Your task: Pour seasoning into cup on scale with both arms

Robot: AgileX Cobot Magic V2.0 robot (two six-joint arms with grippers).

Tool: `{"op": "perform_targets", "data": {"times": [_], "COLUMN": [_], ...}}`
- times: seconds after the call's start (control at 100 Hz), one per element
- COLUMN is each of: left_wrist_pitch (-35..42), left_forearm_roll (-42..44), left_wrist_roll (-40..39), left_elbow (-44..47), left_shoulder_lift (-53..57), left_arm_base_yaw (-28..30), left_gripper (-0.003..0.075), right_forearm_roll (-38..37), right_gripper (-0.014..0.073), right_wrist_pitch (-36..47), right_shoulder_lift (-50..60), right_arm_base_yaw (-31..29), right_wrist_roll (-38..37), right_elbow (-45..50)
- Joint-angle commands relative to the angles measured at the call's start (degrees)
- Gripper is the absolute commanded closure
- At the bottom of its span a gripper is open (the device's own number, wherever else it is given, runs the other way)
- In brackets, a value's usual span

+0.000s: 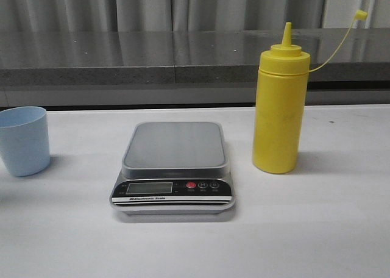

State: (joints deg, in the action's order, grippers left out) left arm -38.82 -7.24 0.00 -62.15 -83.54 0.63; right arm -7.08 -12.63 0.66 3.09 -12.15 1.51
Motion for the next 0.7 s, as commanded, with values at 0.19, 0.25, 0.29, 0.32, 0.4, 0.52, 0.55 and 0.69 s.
{"op": "perform_targets", "data": {"times": [0.19,0.25,0.29,0.32,0.4,0.52,0.55,0.69], "left_wrist_pitch": [4.0,4.8,5.2,5.3,5.3,5.7,5.8,7.0], "left_forearm_roll": [-2.3,-3.4,-3.6,-4.0,-4.6,-4.7,-4.7,-4.7], "left_wrist_roll": [0.0,0.0,0.0,0.0,0.0,0.0,0.0,0.0], "left_elbow": [-2.1,-2.1,-2.1,-2.1,-2.1,-2.2,-2.3,-3.2], "left_shoulder_lift": [-2.1,-2.9,-3.7,-4.2,-5.8,-8.2,-8.8,-12.1], "left_arm_base_yaw": [0.1,0.1,0.1,0.1,0.1,-0.7,-1.0,-2.2], "left_gripper": [0.0269,0.0269,0.0269,0.0269,0.027,0.027,0.027,0.0285], "right_forearm_roll": [-0.3,-0.3,-0.3,-0.3,-0.3,-0.3,-0.3,-0.3], "right_gripper": [0.0662,0.0662,0.0662,0.0662,0.0662,0.0662,0.0662,0.0662], "right_wrist_pitch": [4.8,4.8,4.8,4.8,4.8,4.8,4.8,4.8], "right_shoulder_lift": [1.2,1.2,1.2,1.2,1.2,1.2,1.2,1.2], "right_arm_base_yaw": [-0.3,-0.3,-0.3,-0.3,-0.3,-0.3,-0.3,-0.3], "right_wrist_roll": [0.3,0.3,0.3,0.3,0.3,0.3,0.3,0.3], "right_elbow": [-0.9,-0.9,-0.9,-0.9,-0.9,-0.9,-0.9,-0.9]}}
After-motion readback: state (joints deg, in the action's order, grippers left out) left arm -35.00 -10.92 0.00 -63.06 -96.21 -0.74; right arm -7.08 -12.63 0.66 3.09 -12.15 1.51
